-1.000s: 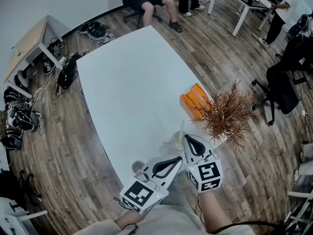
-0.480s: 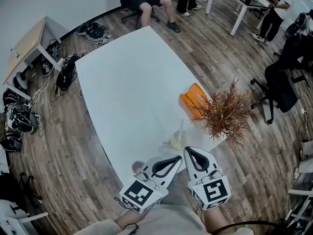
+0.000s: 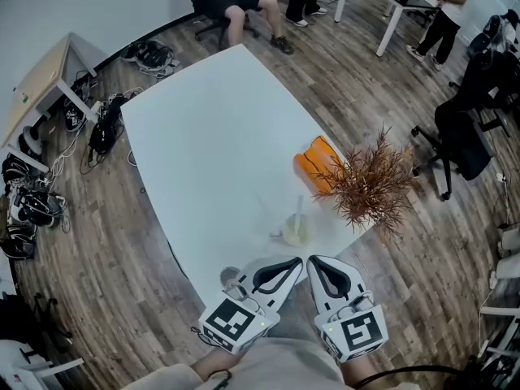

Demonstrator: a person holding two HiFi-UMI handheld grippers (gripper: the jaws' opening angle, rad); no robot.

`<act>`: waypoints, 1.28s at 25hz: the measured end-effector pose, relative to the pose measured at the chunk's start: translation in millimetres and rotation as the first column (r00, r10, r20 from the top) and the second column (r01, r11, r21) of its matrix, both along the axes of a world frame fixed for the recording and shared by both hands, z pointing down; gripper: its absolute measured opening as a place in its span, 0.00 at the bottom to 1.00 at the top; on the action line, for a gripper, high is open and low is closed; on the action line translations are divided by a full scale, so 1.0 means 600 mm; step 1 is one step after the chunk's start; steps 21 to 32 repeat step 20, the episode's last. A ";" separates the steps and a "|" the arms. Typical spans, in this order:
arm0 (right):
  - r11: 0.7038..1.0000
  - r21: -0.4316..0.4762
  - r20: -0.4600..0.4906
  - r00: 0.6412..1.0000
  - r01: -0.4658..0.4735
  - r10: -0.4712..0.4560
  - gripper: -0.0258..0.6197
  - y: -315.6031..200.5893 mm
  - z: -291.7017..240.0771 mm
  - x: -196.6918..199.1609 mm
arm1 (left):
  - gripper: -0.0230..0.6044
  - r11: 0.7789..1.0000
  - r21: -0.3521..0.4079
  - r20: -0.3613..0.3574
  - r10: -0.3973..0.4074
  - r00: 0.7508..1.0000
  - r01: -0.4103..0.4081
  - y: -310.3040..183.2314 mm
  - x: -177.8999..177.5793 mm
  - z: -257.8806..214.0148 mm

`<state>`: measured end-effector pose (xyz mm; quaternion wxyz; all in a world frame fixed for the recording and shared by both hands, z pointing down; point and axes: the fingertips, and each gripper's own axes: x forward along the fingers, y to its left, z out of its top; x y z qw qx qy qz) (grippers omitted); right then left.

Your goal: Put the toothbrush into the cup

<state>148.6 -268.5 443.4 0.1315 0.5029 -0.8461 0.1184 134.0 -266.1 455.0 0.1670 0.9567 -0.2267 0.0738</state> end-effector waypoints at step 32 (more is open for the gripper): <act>0.999 -0.003 -0.021 0.999 -0.045 0.045 0.07 0.018 0.000 -0.001 | 0.05 1.000 -0.001 -0.006 0.023 1.000 -0.023 0.006 -0.007 -0.011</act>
